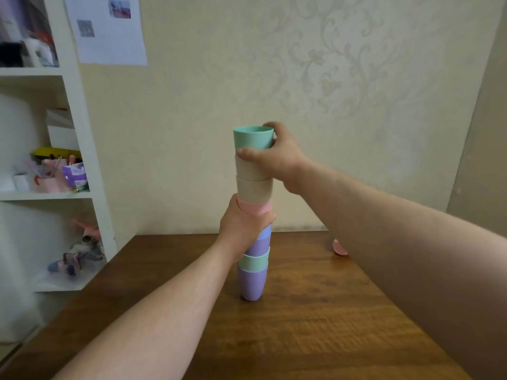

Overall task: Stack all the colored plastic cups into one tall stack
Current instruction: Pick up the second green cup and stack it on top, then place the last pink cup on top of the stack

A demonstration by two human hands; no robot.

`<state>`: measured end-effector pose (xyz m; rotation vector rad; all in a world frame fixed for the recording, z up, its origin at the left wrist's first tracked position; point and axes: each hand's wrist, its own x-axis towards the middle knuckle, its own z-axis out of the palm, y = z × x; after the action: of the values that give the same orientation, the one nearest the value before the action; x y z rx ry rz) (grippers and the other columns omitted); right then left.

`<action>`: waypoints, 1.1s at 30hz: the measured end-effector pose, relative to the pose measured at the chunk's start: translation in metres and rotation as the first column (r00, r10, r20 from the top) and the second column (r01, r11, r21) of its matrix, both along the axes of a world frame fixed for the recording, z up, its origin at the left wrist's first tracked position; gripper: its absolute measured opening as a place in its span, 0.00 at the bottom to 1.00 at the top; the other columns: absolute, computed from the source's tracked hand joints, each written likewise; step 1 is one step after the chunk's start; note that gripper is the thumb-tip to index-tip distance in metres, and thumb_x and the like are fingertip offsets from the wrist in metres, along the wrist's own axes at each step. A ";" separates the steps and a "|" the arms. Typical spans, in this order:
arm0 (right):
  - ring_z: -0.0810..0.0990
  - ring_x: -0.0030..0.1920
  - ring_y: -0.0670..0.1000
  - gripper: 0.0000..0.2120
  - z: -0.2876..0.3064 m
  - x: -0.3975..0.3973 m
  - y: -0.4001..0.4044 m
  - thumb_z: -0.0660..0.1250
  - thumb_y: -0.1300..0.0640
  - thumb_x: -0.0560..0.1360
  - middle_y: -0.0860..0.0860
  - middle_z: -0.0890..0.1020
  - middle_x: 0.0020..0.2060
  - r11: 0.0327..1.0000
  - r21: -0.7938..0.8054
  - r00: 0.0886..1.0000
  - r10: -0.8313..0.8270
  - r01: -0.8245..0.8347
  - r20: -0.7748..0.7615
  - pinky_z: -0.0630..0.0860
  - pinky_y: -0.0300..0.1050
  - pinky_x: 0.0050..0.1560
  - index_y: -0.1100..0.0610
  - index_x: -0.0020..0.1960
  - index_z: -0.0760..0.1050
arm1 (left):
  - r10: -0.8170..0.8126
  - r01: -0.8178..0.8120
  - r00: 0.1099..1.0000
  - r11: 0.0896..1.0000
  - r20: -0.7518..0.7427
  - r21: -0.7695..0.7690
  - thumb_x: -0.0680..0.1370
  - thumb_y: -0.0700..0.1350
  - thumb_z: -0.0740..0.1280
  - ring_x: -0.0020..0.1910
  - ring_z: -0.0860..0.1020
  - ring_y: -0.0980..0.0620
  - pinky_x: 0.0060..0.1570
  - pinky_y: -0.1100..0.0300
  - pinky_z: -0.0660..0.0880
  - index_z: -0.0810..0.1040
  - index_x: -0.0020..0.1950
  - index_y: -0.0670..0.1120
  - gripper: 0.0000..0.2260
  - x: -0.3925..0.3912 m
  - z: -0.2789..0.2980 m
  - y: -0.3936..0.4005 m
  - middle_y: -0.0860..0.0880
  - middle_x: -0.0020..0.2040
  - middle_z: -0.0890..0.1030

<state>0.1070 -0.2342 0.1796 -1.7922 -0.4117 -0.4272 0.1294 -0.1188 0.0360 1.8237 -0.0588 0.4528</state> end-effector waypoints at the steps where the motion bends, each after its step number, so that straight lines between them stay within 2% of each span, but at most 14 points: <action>1: 0.82 0.58 0.50 0.41 -0.006 0.002 0.001 0.83 0.50 0.69 0.48 0.80 0.60 1.000 0.018 1.000 0.018 -0.018 -0.008 0.81 0.46 0.53 0.49 0.76 0.66 | 0.003 -0.003 1.000 1.000 -0.003 0.008 0.61 0.62 0.78 0.49 0.86 0.50 0.49 0.51 0.83 0.77 0.59 0.56 0.29 -0.001 0.001 -0.001 0.55 0.51 0.86; 6: 0.82 0.59 0.50 0.36 -0.017 0.007 -0.001 0.82 0.51 0.72 0.48 0.80 0.60 0.991 0.105 0.997 0.081 -0.079 -0.012 0.82 0.49 0.57 0.46 0.72 0.66 | 0.009 -0.009 1.000 1.000 -0.013 0.029 0.61 0.62 0.78 0.46 0.85 0.51 0.42 0.55 0.79 0.78 0.57 0.56 0.27 -0.001 0.003 -0.006 0.55 0.47 0.86; 9: 0.82 0.60 0.50 0.38 -0.018 0.009 -0.008 0.82 0.49 0.71 0.48 0.80 0.61 0.991 0.101 0.996 0.086 -0.084 -0.014 0.82 0.51 0.60 0.46 0.73 0.66 | -0.005 0.006 1.000 0.999 -0.012 0.038 0.62 0.61 0.77 0.45 0.85 0.48 0.42 0.52 0.82 0.78 0.55 0.55 0.25 0.000 0.003 -0.009 0.54 0.46 0.87; 12: 0.82 0.61 0.49 0.43 -0.021 0.009 -0.019 0.82 0.47 0.71 0.47 0.80 0.62 0.994 0.053 0.996 0.092 -0.091 -0.014 0.81 0.49 0.59 0.44 0.78 0.62 | -0.033 0.033 0.999 0.999 -0.010 0.031 0.63 0.58 0.78 0.47 0.86 0.47 0.47 0.48 0.84 0.80 0.53 0.54 0.21 -0.001 0.006 -0.011 0.52 0.46 0.88; 14: 0.82 0.62 0.49 0.45 -0.027 0.006 -0.034 0.81 0.44 0.71 0.47 0.78 0.67 0.993 -0.075 0.996 0.092 -0.092 -0.002 0.81 0.48 0.58 0.41 0.80 0.59 | -0.058 0.057 0.998 0.998 -0.011 -0.031 0.64 0.55 0.79 0.47 0.87 0.46 0.47 0.49 0.84 0.81 0.53 0.53 0.20 -0.001 0.007 -0.011 0.51 0.46 0.89; 16: 0.79 0.65 0.51 0.47 -0.039 0.005 -0.061 0.80 0.42 0.72 0.47 0.75 0.71 0.983 -0.179 0.999 0.034 -0.031 0.014 0.80 0.50 0.59 0.38 0.82 0.56 | -0.056 0.055 0.998 0.984 0.000 -0.167 0.67 0.47 0.82 0.48 0.89 0.44 0.47 0.50 0.85 0.82 0.54 0.51 0.19 0.004 0.004 -0.010 0.48 0.47 0.89; 19: 0.79 0.63 0.52 0.38 -0.069 0.010 -0.136 0.75 0.40 0.76 0.49 0.76 0.68 0.962 -0.179 0.977 -0.214 0.208 -0.016 0.79 0.50 0.56 0.41 0.81 0.61 | -0.020 0.030 0.999 0.956 0.038 -0.292 0.68 0.39 0.85 0.50 0.89 0.42 0.52 0.43 0.87 0.80 0.55 0.51 0.21 0.013 -0.002 -0.018 0.46 0.50 0.89; 21: 0.79 0.59 0.54 0.34 -0.100 0.017 -0.191 0.73 0.45 0.78 0.52 0.76 0.69 0.894 -0.219 0.896 -0.423 0.390 -0.135 0.77 0.51 0.55 0.44 0.80 0.64 | -0.021 0.035 0.998 0.962 0.053 -0.272 0.66 0.42 0.85 0.48 0.88 0.45 0.54 0.42 0.87 0.80 0.55 0.51 0.23 0.018 -0.005 -0.033 0.47 0.50 0.89; 23: 0.79 0.60 0.58 0.32 -0.135 0.025 -0.235 0.72 0.52 0.79 0.57 0.76 0.71 0.805 -0.300 0.772 -0.585 0.512 -0.250 0.76 0.52 0.58 0.50 0.81 0.65 | -0.039 0.054 0.997 0.964 0.061 -0.261 0.61 0.48 0.85 0.48 0.89 0.46 0.53 0.41 0.87 0.80 0.56 0.51 0.26 0.020 -0.006 -0.052 0.49 0.50 0.89; 25: 0.78 0.67 0.62 0.31 -0.167 0.032 -0.260 0.70 0.56 0.79 0.60 0.76 0.73 0.738 -0.377 0.675 -0.670 0.559 -0.310 0.76 0.54 0.63 0.54 0.80 0.66 | -0.062 0.076 0.996 0.969 0.065 -0.233 0.58 0.54 0.84 0.49 0.89 0.45 0.53 0.40 0.86 0.80 0.57 0.53 0.29 0.025 -0.007 -0.073 0.50 0.50 0.89; 27: 0.75 0.70 0.63 0.32 -0.191 0.038 -0.270 0.69 0.56 0.79 0.61 0.75 0.74 0.706 -0.426 0.616 -0.705 0.566 -0.351 0.75 0.55 0.61 0.56 0.81 0.65 | -0.072 0.084 0.995 0.977 0.068 -0.198 0.58 0.57 0.83 0.50 0.89 0.46 0.54 0.41 0.86 0.79 0.57 0.55 0.30 0.031 -0.009 -0.089 0.52 0.51 0.89; 30: 0.75 0.70 0.67 0.35 -0.210 0.052 -0.277 0.70 0.49 0.79 0.63 0.73 0.74 0.684 -0.443 0.518 -0.729 0.580 -0.449 0.75 0.60 0.63 0.57 0.81 0.61 | -0.025 0.036 0.997 0.989 0.079 -0.147 0.60 0.60 0.82 0.50 0.87 0.49 0.53 0.46 0.85 0.78 0.58 0.57 0.30 0.036 -0.011 -0.107 0.56 0.50 0.87; 33: 0.75 0.67 0.70 0.43 -0.223 0.067 -0.282 0.71 0.37 0.77 0.65 0.69 0.75 0.662 -0.410 0.409 -0.728 0.628 -0.550 0.74 0.62 0.56 0.53 0.82 0.56 | -0.004 0.014 0.995 0.995 0.104 -0.099 0.67 0.56 0.84 0.51 0.85 0.51 0.50 0.55 0.80 0.76 0.61 0.59 0.27 0.036 -0.018 -0.120 0.61 0.50 0.85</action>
<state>0.1736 -0.5162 -0.0435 -2.0527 0.9092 -0.2504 0.1649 -0.2388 0.0178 1.7010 -0.1140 0.5353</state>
